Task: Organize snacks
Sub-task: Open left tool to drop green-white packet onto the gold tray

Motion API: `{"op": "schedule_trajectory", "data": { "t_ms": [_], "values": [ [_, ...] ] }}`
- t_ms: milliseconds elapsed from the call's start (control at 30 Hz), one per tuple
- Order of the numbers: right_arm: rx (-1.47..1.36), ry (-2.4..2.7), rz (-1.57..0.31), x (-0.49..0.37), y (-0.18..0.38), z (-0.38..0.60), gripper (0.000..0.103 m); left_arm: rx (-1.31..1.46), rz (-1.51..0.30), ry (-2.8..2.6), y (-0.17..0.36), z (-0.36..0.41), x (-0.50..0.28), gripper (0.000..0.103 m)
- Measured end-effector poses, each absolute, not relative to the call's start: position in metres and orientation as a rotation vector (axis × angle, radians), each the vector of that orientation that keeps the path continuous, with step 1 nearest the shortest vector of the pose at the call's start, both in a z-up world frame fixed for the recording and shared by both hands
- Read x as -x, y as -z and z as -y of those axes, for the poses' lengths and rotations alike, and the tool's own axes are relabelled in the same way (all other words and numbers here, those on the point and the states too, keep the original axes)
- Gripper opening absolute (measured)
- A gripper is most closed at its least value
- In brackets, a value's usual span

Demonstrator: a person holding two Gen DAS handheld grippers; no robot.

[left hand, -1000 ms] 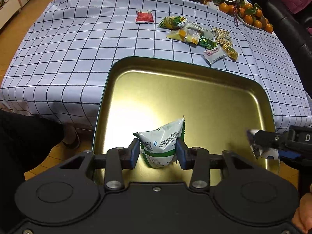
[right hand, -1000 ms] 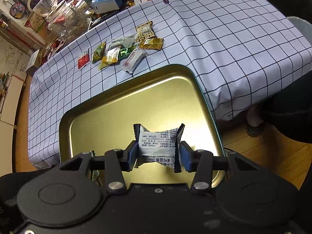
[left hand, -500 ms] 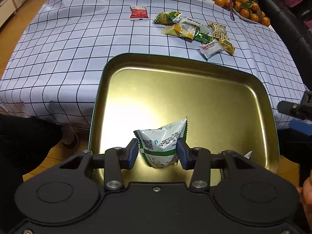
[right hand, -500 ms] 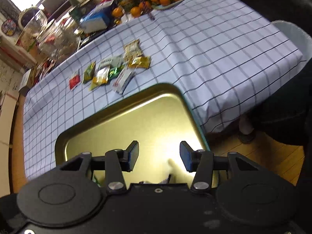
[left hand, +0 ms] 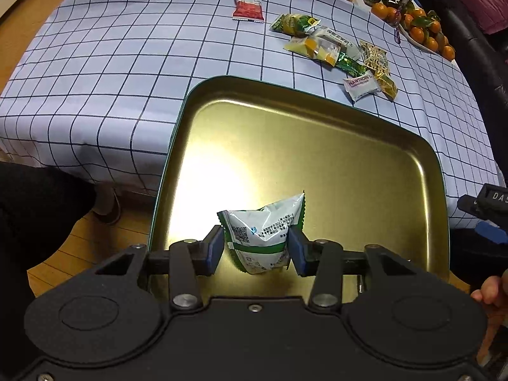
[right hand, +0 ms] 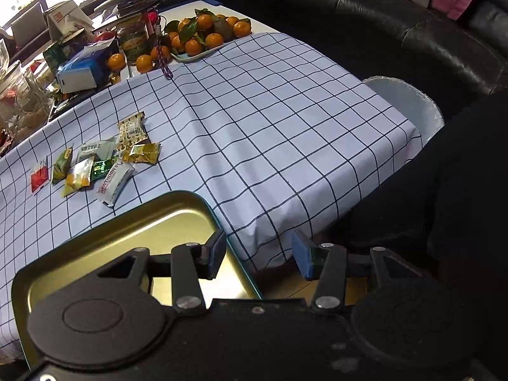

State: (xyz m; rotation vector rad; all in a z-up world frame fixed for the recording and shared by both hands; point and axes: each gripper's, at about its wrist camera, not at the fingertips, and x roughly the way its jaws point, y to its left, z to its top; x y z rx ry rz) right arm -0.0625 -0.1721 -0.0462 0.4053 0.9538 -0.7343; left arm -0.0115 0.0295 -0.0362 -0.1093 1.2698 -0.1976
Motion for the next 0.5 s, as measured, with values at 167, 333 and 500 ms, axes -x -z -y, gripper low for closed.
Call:
{"op": "schedule_trajectory", "data": {
  "t_ms": [167, 333, 500],
  "values": [
    [-0.412, 0.734, -1.015, 0.053, 0.058, 0.174, 0.049, 0.123, -1.269, 0.195, 0.037, -0.030, 0.010, 0.052],
    [-0.422, 0.772, -1.017, 0.046, 0.067, 0.175, 0.049, 0.091, -1.241, 0.191, 0.035, -0.026, 0.012, 0.053],
    [-0.417, 0.796, -1.019, 0.042, 0.071, 0.175, 0.048, 0.116, -1.234, 0.214, 0.036, -0.028, 0.011, 0.053]
  ]
}}
